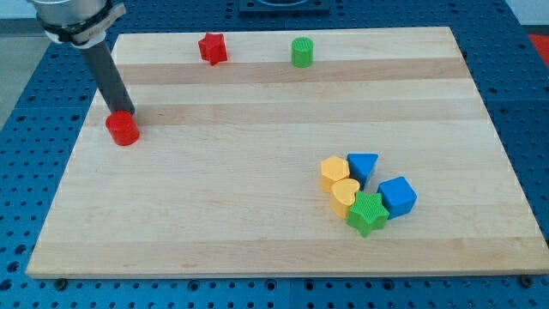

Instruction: Slide the red circle towards the bottom center

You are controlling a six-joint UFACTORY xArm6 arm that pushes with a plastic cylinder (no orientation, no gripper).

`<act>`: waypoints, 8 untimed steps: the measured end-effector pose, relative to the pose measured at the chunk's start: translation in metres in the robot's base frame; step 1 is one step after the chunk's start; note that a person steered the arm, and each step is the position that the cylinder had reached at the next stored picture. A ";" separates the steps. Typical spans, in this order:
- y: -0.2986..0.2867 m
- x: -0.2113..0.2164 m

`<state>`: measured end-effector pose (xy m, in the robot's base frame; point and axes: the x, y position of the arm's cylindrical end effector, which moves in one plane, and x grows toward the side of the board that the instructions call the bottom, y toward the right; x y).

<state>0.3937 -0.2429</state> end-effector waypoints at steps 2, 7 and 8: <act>-0.006 0.015; 0.041 0.101; 0.076 0.137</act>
